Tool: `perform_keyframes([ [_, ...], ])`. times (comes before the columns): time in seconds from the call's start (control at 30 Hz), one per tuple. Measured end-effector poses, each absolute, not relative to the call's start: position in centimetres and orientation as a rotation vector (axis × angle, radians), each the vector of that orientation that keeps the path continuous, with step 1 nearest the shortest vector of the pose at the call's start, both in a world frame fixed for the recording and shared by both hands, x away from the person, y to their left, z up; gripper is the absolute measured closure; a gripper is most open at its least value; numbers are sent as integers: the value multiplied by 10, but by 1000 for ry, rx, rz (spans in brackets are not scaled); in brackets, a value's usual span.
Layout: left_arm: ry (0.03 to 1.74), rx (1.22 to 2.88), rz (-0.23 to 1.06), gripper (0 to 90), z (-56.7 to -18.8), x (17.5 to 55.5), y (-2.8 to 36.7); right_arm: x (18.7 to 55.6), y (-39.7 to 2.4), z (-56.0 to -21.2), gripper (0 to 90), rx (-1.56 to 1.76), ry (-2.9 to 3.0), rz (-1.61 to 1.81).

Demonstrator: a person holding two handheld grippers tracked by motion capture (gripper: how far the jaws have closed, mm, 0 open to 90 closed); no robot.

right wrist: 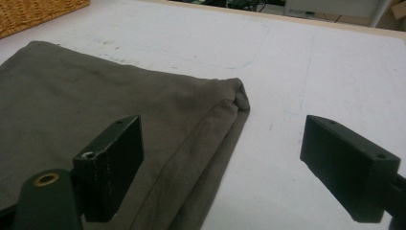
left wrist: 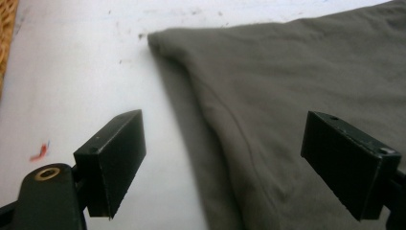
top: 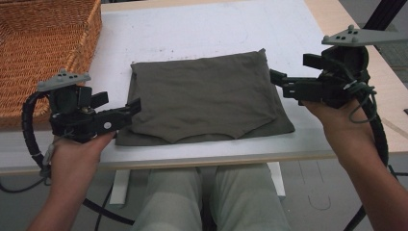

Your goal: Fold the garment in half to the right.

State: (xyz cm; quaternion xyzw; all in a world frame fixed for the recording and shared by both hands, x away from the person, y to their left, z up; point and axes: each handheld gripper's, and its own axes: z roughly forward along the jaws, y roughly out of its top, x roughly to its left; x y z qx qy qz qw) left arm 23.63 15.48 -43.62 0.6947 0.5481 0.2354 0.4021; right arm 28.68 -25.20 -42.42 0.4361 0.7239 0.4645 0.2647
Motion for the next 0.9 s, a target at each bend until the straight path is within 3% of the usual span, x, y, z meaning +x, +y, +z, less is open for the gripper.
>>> perform_keyframes([
  [0.17, 1413, 1791, 584, 165, -442, 229, 154, 285, -247, -423, 150, 1154, 1976, 1261],
  [0.23, 1412, 1796, 582, 221, -443, 225, 153, 285, -245, -422, 150, 1141, 1987, 1274],
  [0.67, 1409, 1806, 544, 372, -454, 210, 156, 287, -228, -416, 152, 1061, 2046, 1301],
  [0.9, 1404, 1824, 595, 487, -456, 201, 152, 288, -218, -411, 155, 991, 2058, 1313],
])
